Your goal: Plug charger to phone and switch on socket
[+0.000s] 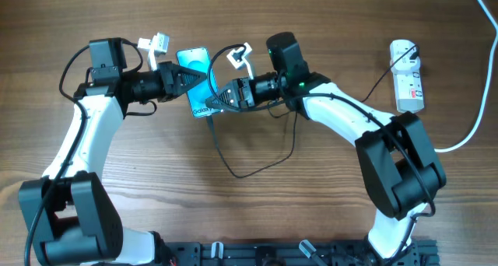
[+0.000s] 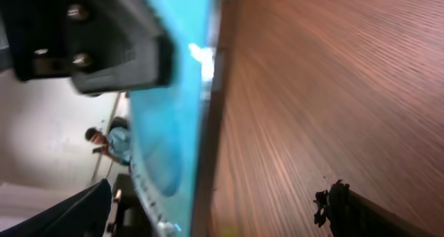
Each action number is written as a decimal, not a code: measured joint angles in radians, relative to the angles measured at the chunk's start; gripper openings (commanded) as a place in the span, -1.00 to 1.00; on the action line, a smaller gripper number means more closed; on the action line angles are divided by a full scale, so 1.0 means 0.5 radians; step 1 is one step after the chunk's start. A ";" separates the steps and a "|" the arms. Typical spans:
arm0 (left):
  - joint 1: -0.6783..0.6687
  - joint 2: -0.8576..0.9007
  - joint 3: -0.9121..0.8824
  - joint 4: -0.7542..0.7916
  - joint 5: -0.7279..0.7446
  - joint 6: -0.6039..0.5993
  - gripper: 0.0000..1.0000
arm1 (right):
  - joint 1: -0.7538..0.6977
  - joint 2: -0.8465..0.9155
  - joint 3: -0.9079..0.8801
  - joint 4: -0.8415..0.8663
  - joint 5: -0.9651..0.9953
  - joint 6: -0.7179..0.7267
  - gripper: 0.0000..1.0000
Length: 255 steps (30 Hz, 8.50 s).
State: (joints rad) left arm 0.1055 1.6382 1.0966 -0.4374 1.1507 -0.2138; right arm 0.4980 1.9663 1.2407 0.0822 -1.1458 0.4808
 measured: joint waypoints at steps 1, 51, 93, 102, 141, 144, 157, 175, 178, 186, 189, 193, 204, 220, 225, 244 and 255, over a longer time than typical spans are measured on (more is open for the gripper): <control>0.000 0.000 0.000 0.000 0.000 0.000 -0.92 | -0.008 0.000 0.000 0.017 -0.040 -0.009 0.99; 0.009 0.000 0.000 0.046 0.597 0.023 -0.92 | 0.054 -0.002 0.001 0.620 -0.579 0.907 -0.73; 0.009 0.000 0.000 0.070 -0.575 0.036 1.00 | -0.123 -0.002 -0.001 -0.837 0.600 -0.120 -0.91; 0.009 0.000 0.000 0.069 -0.846 0.036 1.00 | -0.123 -0.002 -0.004 -0.890 0.859 -0.266 -0.91; 0.009 0.000 0.000 0.070 -0.992 0.036 1.00 | -0.117 -0.001 -0.279 -0.656 1.025 -0.066 -0.46; 0.009 0.000 0.000 0.069 -0.992 0.036 1.00 | -0.111 -0.001 -0.279 -0.656 1.083 -0.065 -0.38; 0.009 0.000 0.000 0.070 -0.992 0.036 1.00 | -0.111 -0.001 -0.279 -0.655 1.229 -0.066 -0.25; 0.009 0.000 0.000 0.069 -0.993 0.036 1.00 | -0.098 -0.034 -0.256 -0.617 1.201 -0.066 0.99; 0.009 0.000 0.000 0.070 -1.014 0.036 1.00 | -0.098 -0.034 -0.256 -0.617 1.201 -0.065 0.99; 0.009 0.000 0.000 0.069 -1.081 0.036 1.00 | -0.101 -0.043 -0.243 -0.712 1.225 -0.076 0.75; 0.009 0.000 0.000 0.069 -1.082 0.036 1.00 | -0.127 -0.080 -0.269 -0.754 1.133 -0.176 0.82; 0.009 0.000 0.000 0.069 -1.083 0.036 1.00 | -0.181 -0.303 -0.283 -0.787 0.626 -0.467 0.87; 0.009 0.000 0.000 0.069 -1.090 0.036 1.00 | -0.271 -0.590 -0.282 -1.402 -0.720 -1.362 0.93; 0.009 0.000 0.000 0.069 -1.103 0.036 1.00 | -0.571 -1.278 -0.282 -2.237 -0.204 -1.678 0.99; 0.009 0.000 0.000 0.070 -1.103 0.036 1.00 | -0.790 -1.627 -0.282 -2.267 0.400 -1.202 0.99; 0.009 0.000 0.000 0.069 -1.103 0.036 1.00 | -0.828 -1.202 0.903 -2.906 1.923 -0.536 1.00; 0.009 0.000 0.000 0.069 -1.103 0.036 1.00 | -0.915 -0.502 0.934 -2.948 2.539 -0.352 0.99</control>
State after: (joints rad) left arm 0.1101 1.6382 1.0966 -0.4026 0.5991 -0.1959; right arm 0.0406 1.7153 1.7077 -1.3918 0.1238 0.3050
